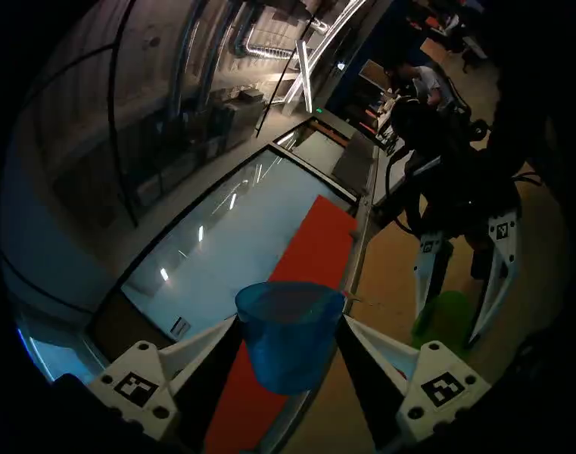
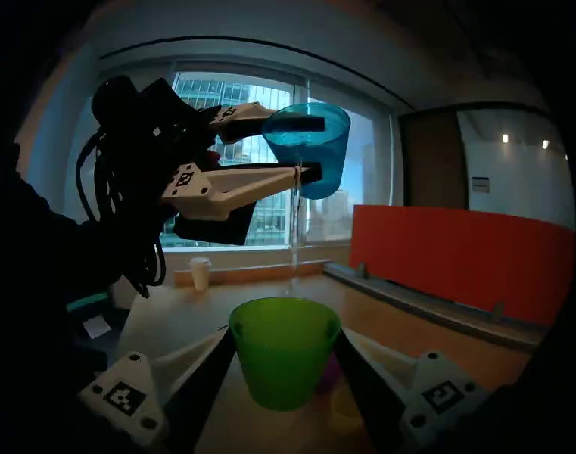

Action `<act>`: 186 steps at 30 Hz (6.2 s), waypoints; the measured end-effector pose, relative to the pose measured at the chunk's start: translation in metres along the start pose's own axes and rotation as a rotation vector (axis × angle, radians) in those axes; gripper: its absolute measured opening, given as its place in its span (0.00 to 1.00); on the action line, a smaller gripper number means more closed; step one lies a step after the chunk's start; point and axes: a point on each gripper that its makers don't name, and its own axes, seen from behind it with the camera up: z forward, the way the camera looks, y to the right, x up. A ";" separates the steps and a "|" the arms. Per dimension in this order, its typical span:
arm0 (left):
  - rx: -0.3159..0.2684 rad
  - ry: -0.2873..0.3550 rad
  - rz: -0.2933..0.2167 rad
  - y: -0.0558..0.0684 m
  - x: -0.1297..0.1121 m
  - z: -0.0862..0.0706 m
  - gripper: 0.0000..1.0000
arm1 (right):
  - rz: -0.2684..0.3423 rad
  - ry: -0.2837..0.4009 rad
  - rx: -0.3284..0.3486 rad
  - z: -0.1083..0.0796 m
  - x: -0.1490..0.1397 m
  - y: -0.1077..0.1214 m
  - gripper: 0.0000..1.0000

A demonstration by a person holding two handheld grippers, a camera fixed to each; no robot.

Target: Pour water

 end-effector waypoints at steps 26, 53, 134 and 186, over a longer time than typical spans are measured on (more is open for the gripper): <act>-0.004 -0.001 0.091 0.000 0.004 0.000 0.84 | -0.011 0.004 -0.009 -0.002 0.006 0.004 0.90; 0.002 -0.005 0.166 -0.003 0.012 0.003 0.84 | -0.019 0.012 -0.015 -0.004 0.010 0.005 0.90; 0.023 -0.005 0.414 -0.022 0.042 0.006 0.84 | -0.024 0.036 -0.029 -0.010 0.021 0.013 0.90; 0.044 -0.001 0.591 -0.021 0.059 0.007 0.84 | -0.028 0.050 -0.040 -0.013 0.026 0.013 0.90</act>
